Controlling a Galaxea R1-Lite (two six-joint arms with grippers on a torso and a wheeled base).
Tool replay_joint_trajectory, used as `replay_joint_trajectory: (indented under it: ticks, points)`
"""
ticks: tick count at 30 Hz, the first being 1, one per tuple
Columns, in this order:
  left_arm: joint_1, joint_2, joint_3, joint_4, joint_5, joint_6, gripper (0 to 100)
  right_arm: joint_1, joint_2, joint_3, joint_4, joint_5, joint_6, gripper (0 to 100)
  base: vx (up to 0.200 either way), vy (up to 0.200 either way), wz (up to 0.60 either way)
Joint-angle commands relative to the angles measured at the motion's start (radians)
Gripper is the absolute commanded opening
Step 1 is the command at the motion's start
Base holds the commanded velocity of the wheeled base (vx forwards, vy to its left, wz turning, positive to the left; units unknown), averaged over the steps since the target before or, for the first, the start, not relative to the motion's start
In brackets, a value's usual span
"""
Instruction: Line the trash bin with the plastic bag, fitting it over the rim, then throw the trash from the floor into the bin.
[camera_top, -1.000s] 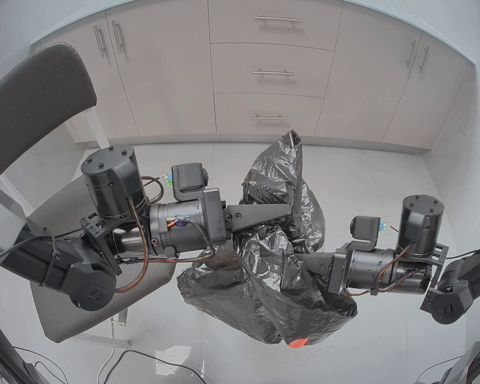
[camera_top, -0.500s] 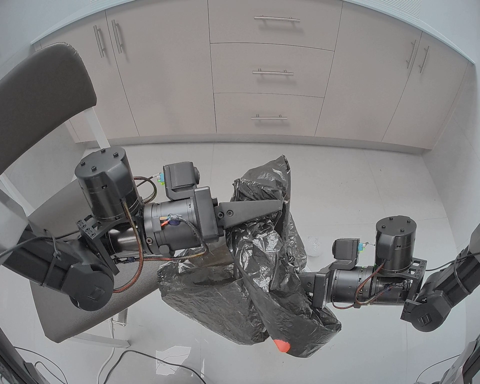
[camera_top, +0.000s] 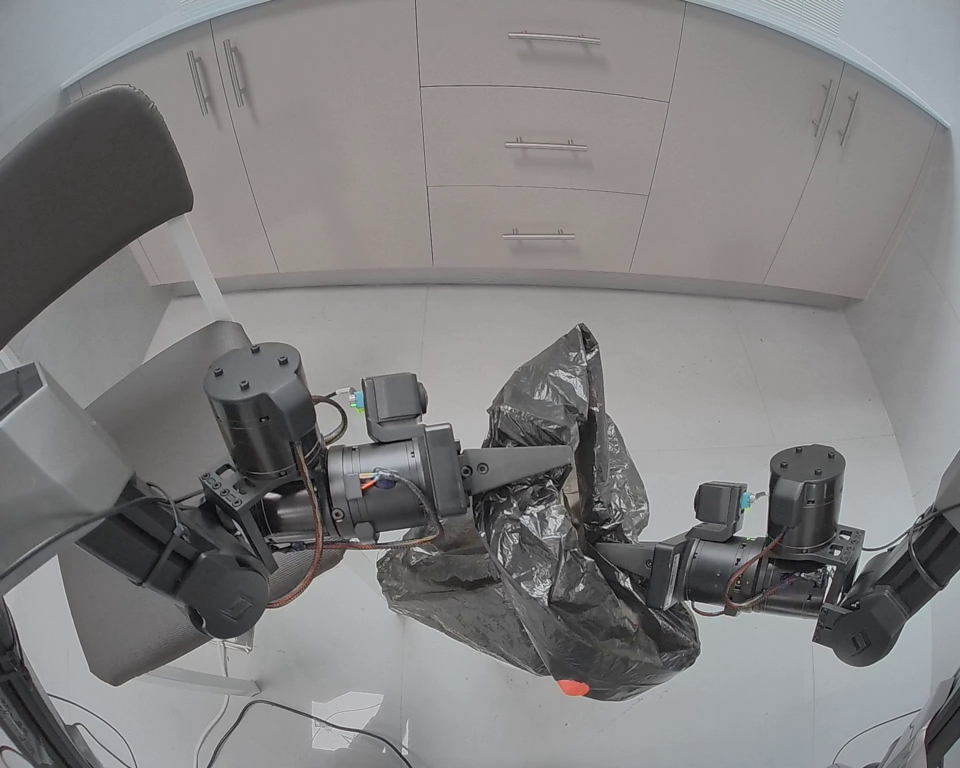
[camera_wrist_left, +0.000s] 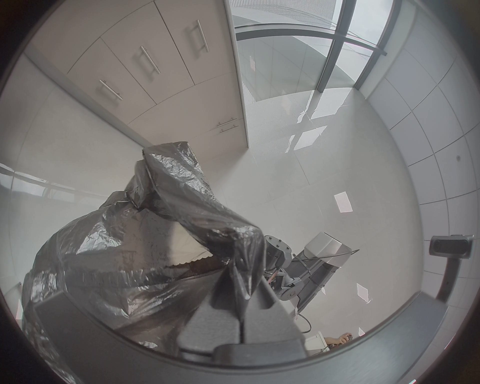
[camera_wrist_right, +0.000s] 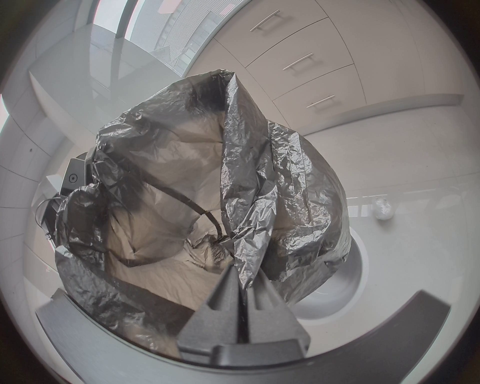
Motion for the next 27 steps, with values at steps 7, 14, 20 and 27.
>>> replay_joint_trajectory:
  ticks: [7, 14, 20, 27]
  points:
    - [-0.021, 0.178, 0.010, -0.105, 0.001, -0.001, 0, -0.004, 0.002, 0.055, -0.005, -0.043, -0.038, 0, 0.000, 0.000, 0.00]
    - [-0.021, 0.213, 0.009, -0.111, 0.001, -0.001, 0, -0.017, 0.020, 0.075, -0.005, -0.052, -0.039, 0, 0.000, 0.000, 0.00]
    - [-0.025, 0.252, 0.001, -0.112, 0.001, 0.000, 0, -0.032, 0.077, 0.077, -0.089, -0.055, -0.038, 0, 0.000, 0.000, 0.00]
    - [-0.022, 0.264, -0.002, -0.112, 0.009, 0.000, 0, -0.027, 0.252, 0.058, -0.295, -0.070, -0.042, 0, 0.000, 0.000, 0.00]
